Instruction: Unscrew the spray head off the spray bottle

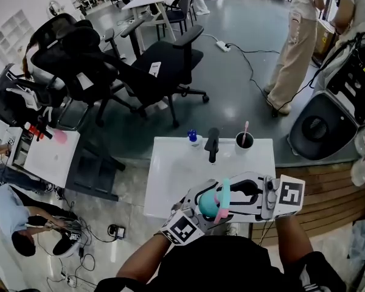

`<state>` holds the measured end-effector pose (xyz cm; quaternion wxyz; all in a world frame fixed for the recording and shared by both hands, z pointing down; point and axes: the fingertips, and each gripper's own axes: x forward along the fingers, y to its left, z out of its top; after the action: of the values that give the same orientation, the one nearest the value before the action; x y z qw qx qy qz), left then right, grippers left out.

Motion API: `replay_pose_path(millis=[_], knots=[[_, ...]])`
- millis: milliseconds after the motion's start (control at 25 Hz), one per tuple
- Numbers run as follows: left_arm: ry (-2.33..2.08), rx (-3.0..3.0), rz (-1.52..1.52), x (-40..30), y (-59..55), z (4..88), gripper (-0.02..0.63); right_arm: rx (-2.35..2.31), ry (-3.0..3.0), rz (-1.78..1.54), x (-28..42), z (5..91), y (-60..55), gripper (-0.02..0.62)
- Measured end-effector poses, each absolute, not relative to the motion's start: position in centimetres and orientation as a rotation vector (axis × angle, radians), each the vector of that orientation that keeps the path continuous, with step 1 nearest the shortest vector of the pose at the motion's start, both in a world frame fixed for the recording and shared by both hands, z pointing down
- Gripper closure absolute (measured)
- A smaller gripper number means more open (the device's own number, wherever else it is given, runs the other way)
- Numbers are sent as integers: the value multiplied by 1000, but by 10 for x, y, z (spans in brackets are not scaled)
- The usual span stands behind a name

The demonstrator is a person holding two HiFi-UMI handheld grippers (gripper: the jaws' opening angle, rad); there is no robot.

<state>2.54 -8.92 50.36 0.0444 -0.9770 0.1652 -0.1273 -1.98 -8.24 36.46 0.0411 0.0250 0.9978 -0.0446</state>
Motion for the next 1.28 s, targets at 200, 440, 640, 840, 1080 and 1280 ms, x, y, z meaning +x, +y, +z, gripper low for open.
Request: replay_pose_path(millis=[200, 440, 640, 840, 1080, 1280], knots=[[582, -2981, -367, 15, -102, 495, 135, -31, 3022, -90, -23, 368, -92, 452], [896, -2972, -375, -9, -136, 499, 135, -285, 2911, -163, -17, 370, -114, 405], [1059, -2985, -398, -21, -148, 508, 135, -390, 2976, -127, -25, 380, -117, 405], [1058, -2960, -442, -15, -147, 513, 135, -478, 2941, -229, -32, 376, -125, 405], [1057, -2915, -461, -11, -148, 508, 135, -576, 2921, -304, -36, 372, -129, 405], [1032, -2880, -498, -4, -143, 514, 135, -637, 2925, -292, -37, 372, -131, 419]])
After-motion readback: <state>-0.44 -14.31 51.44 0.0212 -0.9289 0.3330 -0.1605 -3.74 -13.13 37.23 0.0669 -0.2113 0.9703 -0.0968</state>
